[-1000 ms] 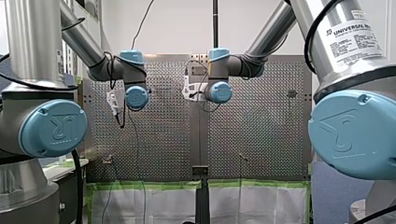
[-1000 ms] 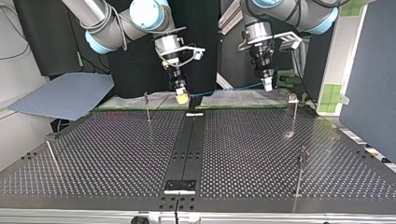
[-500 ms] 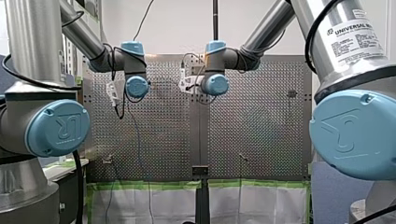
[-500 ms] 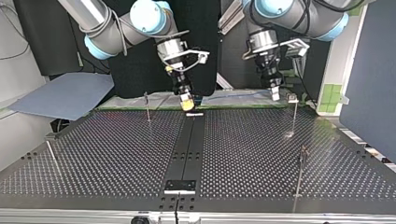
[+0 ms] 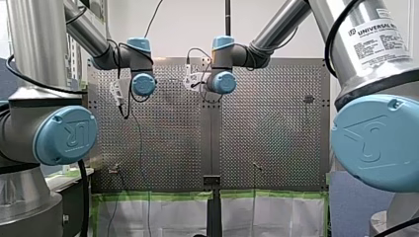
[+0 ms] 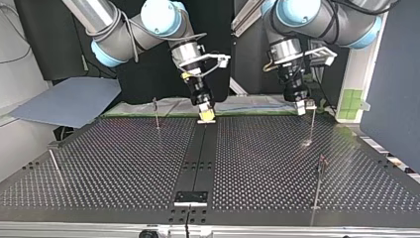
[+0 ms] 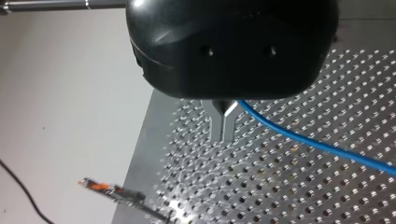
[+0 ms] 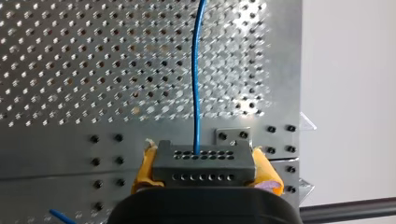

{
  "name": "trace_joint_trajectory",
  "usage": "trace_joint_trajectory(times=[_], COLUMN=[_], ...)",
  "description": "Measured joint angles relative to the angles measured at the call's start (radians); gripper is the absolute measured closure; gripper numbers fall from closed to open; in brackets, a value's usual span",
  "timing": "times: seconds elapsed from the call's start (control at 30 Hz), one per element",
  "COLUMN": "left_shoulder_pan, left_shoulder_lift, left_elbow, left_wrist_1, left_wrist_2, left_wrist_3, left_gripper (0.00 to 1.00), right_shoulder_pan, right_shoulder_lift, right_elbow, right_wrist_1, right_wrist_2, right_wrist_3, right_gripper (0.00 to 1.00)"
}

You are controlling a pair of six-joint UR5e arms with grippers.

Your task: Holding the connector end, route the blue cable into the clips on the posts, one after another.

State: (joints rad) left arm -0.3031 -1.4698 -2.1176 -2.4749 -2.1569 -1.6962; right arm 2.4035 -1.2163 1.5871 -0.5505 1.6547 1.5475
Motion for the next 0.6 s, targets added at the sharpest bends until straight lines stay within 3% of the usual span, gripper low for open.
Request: trace_joint_trajectory(times=[0.3, 0.6], left_shoulder_pan=[0.035, 0.075], left_shoulder_lift=[0.018, 0.020], left_elbow=[0.067, 0.103], left_wrist_1=[-0.063, -0.083], left_wrist_2=[0.000, 0.012], left_wrist_3=[-0.006, -0.007], left_gripper=[1.00, 1.00], right_shoulder_pan=[0.019, 0.037], right_shoulder_lift=[0.038, 0.050], right_elbow=[-0.082, -0.159], right_wrist_1=[0.047, 0.084], right_wrist_2=[-0.005, -0.005], right_wrist_3=[0.006, 0.010], right_gripper=[1.00, 1.00])
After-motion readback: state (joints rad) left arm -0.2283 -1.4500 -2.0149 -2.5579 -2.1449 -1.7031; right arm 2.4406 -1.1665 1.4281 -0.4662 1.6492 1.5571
